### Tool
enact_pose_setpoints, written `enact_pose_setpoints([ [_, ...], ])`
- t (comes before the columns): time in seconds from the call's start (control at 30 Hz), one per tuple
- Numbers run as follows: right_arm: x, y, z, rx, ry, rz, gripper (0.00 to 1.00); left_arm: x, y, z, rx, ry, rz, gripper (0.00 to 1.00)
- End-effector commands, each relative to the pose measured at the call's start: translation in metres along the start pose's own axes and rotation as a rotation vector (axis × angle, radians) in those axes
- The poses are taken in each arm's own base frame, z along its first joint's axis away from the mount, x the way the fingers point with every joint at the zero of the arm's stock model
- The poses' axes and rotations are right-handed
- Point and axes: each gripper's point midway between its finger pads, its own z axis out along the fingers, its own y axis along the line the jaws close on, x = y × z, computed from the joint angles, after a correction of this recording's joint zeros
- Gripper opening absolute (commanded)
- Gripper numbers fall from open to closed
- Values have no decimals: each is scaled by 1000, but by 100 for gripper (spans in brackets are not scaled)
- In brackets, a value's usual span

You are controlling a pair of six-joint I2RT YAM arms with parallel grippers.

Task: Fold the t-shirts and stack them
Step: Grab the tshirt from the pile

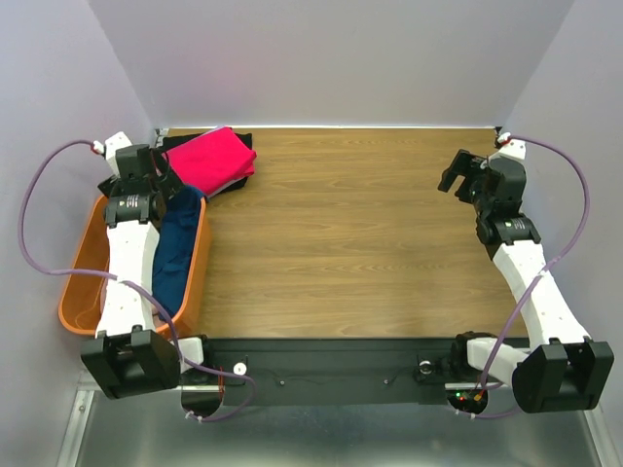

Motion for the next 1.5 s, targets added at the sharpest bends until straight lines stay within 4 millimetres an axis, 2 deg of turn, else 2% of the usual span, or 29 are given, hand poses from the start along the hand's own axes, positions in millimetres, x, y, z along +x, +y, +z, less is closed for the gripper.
enact_pose_setpoints([
  [0.0,-25,1,-12,-7,-78,-13,100,22,34,-18,-139,61,-58,98],
  [0.07,-23,-1,-12,0,-76,-17,100,40,44,-23,-178,102,-69,98],
  [0.17,-18,-3,-10,8,-65,-19,100,83,62,-37,-245,188,-146,99],
  [0.3,-9,-4,-5,13,-40,-11,100,116,77,-58,-292,229,-258,99],
  [0.4,-1,-5,-3,13,-23,-6,100,124,83,-67,-312,215,-318,98],
  [0.5,7,-6,-4,14,-9,-3,100,134,89,-68,-343,216,-354,98],
  [0.63,14,-10,-6,21,-2,-9,100,155,83,-61,-326,287,-368,99],
  [0.87,12,-13,-9,34,-12,-28,100,175,76,-52,-292,325,-395,97],
  [0.9,13,-14,-7,35,-7,-29,100,178,75,-51,-283,334,-394,94],
  [1.0,11,-13,-6,35,-9,-30,100,176,61,-49,-199,344,-387,46],
  [1.03,11,-13,-6,36,-9,-31,100,171,52,-49,-145,340,-378,7],
  [1.07,11,-13,-5,36,-9,-31,100,166,49,-49,-126,330,-380,0],
  [1.13,11,-13,-4,37,-6,-34,100,144,40,-54,-72,273,-391,0],
  [1.2,10,-11,-3,31,-5,-31,100,93,25,-65,8,157,-418,0],
  [1.23,11,-11,-2,32,-3,-31,100,91,25,-65,6,151,-419,0],
  [1.27,9,-10,-2,29,-6,-29,100,61,18,-73,39,91,-431,0],
  [1.37,10,-9,1,30,2,-29,100,2,6,-87,94,-47,-470,0],
  [1.4,6,-8,2,26,-5,-26,100,-32,-4,-97,140,-116,-496,0],
  [1.43,6,-7,3,22,-2,-23,100,-51,-13,-103,190,-154,-517,0],
  [1.47,2,-5,5,19,-4,-18,100,-90,-31,-114,287,-241,-560,0],
])
